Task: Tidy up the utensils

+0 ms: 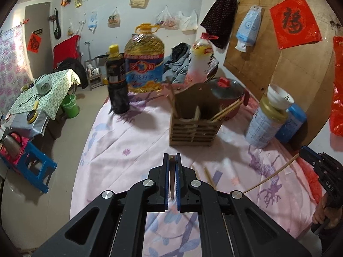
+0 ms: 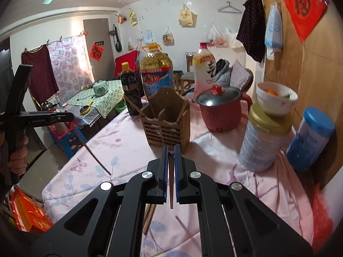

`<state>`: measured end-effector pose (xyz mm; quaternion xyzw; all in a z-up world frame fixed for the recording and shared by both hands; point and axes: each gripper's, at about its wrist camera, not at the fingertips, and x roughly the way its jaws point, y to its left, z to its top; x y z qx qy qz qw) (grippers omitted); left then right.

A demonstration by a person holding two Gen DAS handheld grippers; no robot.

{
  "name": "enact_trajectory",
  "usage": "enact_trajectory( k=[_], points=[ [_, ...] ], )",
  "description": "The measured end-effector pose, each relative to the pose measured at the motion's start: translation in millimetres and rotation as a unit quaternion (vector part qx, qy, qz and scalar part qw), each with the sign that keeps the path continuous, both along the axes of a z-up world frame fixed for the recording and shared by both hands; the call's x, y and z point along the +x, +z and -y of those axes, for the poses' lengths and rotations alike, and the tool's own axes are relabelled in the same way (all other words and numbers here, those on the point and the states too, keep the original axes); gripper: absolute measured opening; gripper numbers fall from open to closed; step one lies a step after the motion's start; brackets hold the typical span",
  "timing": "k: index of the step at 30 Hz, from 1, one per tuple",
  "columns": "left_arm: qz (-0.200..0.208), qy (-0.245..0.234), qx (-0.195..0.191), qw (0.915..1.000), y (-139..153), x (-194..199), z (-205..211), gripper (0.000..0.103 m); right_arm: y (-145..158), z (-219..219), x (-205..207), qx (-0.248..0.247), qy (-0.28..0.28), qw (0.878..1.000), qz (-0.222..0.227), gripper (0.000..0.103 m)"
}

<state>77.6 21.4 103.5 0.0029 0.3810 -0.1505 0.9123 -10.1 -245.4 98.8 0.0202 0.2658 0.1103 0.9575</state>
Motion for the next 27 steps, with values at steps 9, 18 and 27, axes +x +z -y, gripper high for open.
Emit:
enact_trajectory(
  k=[9, 18, 27],
  points=[
    [0.08, -0.026, -0.008, 0.9964, 80, 54, 38, 0.006, 67, -12, 51, 0.015, 0.021, 0.997, 0.074, 0.006],
    [0.117, -0.023, 0.005, 0.9928, 98, 120, 80, 0.006, 95, -20, 121, 0.02, 0.012, 0.994, 0.11, 0.006],
    [0.046, 0.003, -0.002, 0.9989, 35, 174, 86, 0.042, 50, -22, 173, 0.031, -0.007, 0.999, 0.045, 0.015]
  ],
)
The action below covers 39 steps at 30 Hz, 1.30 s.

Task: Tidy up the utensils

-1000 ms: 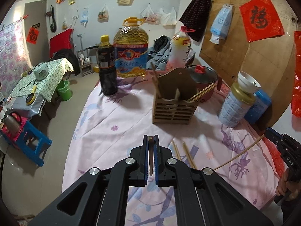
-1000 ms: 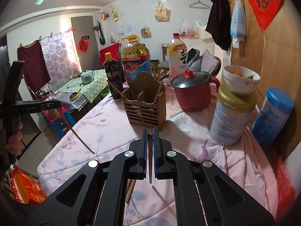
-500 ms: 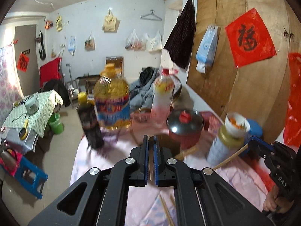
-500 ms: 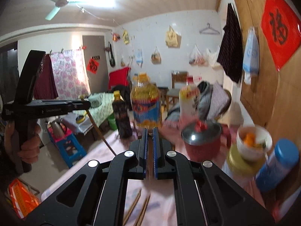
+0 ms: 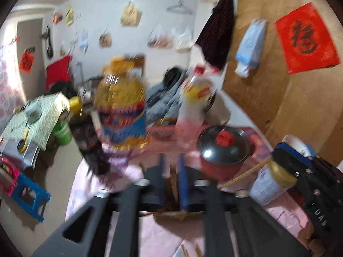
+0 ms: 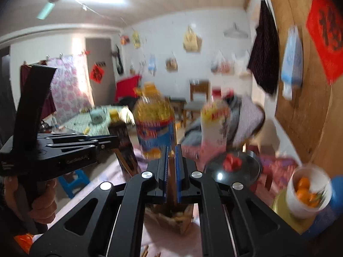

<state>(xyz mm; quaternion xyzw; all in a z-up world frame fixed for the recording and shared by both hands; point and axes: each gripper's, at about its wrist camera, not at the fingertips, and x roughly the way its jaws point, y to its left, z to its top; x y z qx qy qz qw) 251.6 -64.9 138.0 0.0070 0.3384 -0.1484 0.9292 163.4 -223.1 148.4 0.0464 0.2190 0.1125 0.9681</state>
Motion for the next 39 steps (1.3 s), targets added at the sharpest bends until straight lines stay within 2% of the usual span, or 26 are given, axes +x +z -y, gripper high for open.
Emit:
enact_trajectory(
  k=[2, 7, 9, 13, 15, 21, 25, 28, 31, 36, 39],
  points=[
    [-0.002, 0.008, -0.006, 0.9999, -7, -3, -9, 0.05, -4, 9, -6, 0.018, -0.007, 1.0, 0.0, 0.016],
    [-0.015, 0.025, -0.018, 0.9994, -16, -14, -37, 0.052, -6, 26, -24, 0.036, -0.021, 0.999, 0.003, 0.025],
    [-0.022, 0.036, -0.021, 0.9989, -20, -21, -46, 0.058, -6, 28, -32, 0.039, -0.028, 0.999, 0.004, 0.034],
    [-0.027, 0.053, -0.023, 0.998, -23, -42, -62, 0.065, -12, 29, -54, 0.046, -0.034, 0.998, -0.001, 0.042],
    [-0.034, 0.061, -0.027, 0.9972, -28, -56, -69, 0.069, -19, 29, -65, 0.049, -0.035, 0.998, -0.008, 0.051],
    [-0.062, 0.074, -0.022, 0.9951, -54, -91, -78, 0.072, -45, 20, -96, 0.045, -0.032, 0.998, -0.035, 0.058],
    [-0.086, 0.077, -0.008, 0.9933, -80, -118, -81, 0.072, -60, 15, -113, 0.04, -0.027, 0.997, -0.054, 0.06],
    [-0.106, 0.071, 0.003, 0.9919, -101, -134, -77, 0.072, -74, 11, -128, 0.034, -0.027, 0.997, -0.067, 0.066],
    [-0.123, 0.051, 0.04, 0.9902, -131, -158, -65, 0.072, -97, 11, -144, 0.025, -0.03, 0.995, -0.09, 0.07],
    [-0.18, -0.003, 0.096, 0.979, -197, -200, -45, 0.073, -143, 18, -172, 0.009, -0.044, 0.987, -0.151, 0.071],
    [-0.204, -0.026, 0.107, 0.9727, -222, -218, -40, 0.073, -167, 26, -188, 0.019, -0.055, 0.981, -0.186, 0.072]
  ],
)
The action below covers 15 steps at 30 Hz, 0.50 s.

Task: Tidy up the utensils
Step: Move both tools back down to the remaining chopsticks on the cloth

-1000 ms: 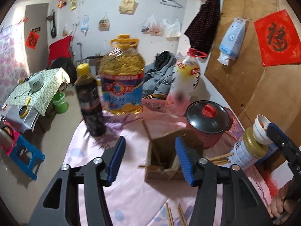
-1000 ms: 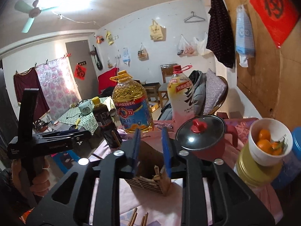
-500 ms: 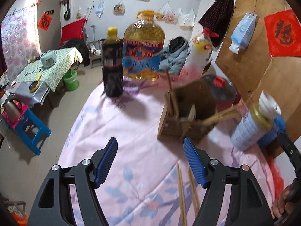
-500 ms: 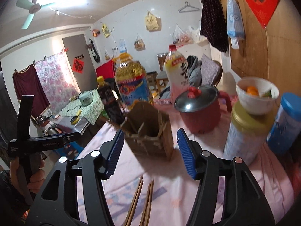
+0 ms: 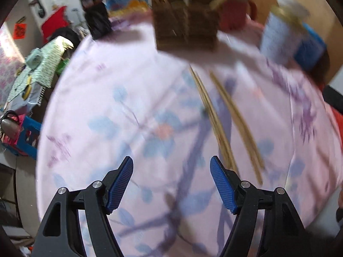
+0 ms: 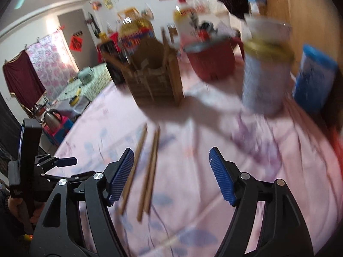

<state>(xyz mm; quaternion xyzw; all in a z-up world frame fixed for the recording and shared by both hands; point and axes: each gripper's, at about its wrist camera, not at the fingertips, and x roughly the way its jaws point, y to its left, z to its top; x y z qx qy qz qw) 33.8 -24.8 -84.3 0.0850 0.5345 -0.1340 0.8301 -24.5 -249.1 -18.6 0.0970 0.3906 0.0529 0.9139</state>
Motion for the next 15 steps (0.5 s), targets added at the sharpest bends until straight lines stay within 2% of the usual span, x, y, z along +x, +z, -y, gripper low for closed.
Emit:
enact_trajectory(
  k=[3, 6, 15],
  points=[
    [-0.011, -0.024, 0.004, 0.9996, -16, -15, 5, 0.073, -17, 7, -14, 0.011, -0.011, 1.0, -0.024, 0.072],
    [-0.013, -0.042, 0.002, 0.999, -19, -20, 11, 0.073, -25, 7, -20, 0.016, -0.012, 0.999, -0.041, 0.072],
    [-0.01, -0.059, 0.01, 0.9981, -31, -10, 32, 0.073, -17, 11, -33, -0.013, -0.016, 0.999, -0.029, 0.075]
  ],
)
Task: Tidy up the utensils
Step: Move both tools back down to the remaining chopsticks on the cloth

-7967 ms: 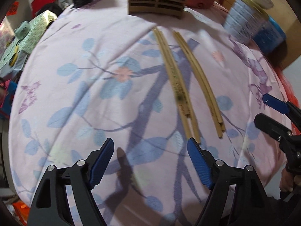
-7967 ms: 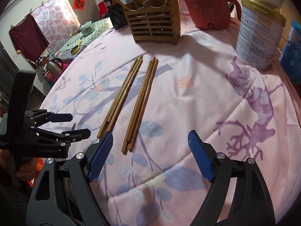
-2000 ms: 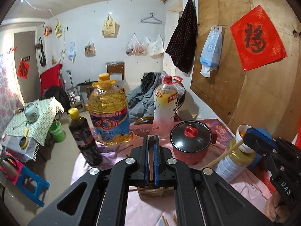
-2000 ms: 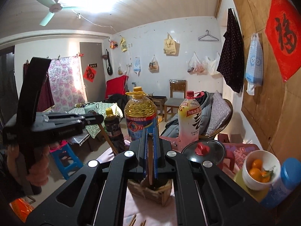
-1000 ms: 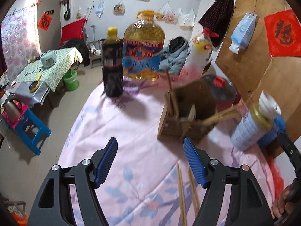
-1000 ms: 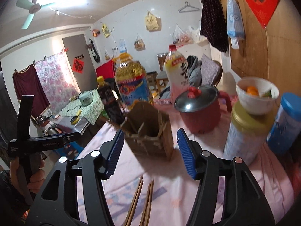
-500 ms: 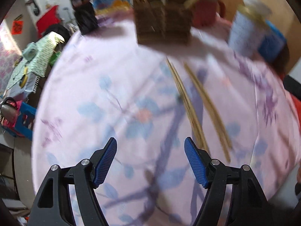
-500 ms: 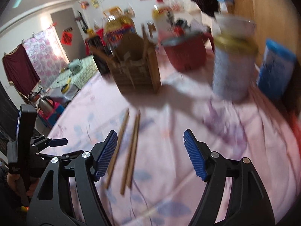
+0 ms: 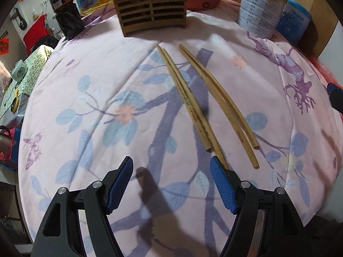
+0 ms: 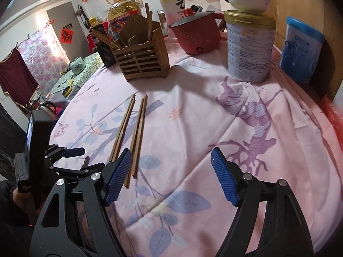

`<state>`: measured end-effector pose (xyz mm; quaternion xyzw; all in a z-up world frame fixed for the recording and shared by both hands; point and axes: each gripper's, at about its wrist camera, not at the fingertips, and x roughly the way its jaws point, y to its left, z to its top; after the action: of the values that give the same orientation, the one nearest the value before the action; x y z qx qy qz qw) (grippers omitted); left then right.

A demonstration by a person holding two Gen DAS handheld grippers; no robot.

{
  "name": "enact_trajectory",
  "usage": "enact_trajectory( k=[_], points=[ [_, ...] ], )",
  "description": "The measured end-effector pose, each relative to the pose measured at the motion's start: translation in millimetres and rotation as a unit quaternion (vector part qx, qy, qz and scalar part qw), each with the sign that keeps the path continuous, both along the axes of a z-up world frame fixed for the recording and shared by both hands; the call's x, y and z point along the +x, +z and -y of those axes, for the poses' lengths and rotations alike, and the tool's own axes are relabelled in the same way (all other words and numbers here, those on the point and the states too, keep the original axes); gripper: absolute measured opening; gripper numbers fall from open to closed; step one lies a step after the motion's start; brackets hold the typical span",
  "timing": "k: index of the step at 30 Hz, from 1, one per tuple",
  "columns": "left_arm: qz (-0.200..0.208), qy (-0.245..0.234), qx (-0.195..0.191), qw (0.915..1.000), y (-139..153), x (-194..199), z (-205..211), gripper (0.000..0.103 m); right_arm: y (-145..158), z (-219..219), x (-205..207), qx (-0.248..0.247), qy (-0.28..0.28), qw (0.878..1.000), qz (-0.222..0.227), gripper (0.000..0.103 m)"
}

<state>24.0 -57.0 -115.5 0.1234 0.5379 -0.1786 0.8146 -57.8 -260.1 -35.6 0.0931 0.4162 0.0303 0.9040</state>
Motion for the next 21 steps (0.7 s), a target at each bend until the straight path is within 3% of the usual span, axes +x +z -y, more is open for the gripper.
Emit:
enact_trajectory(
  k=[7, 13, 15, 17, 21],
  points=[
    [0.005, 0.001, -0.001, 1.0, -6, 11, 12, 0.074, 4, 19, -11, -0.011, -0.025, 1.0, 0.002, 0.075],
    [0.018, 0.068, 0.002, 0.9975, -6, 31, -9, 0.073, 4, 29, -13, 0.0, -0.043, 0.999, 0.005, 0.075],
    [0.019, 0.083, -0.007, 0.9963, -4, 31, -24, 0.053, 1, 26, -8, 0.011, -0.039, 0.999, 0.003, 0.075],
    [0.017, 0.092, -0.007, 0.9956, -2, 28, -38, 0.041, -2, 18, -3, 0.016, -0.029, 0.999, -0.001, 0.075],
    [0.008, 0.104, -0.007, 0.9946, 0, 19, -63, 0.041, -7, -10, 9, 0.017, 0.014, 1.0, -0.008, 0.075]
  ],
)
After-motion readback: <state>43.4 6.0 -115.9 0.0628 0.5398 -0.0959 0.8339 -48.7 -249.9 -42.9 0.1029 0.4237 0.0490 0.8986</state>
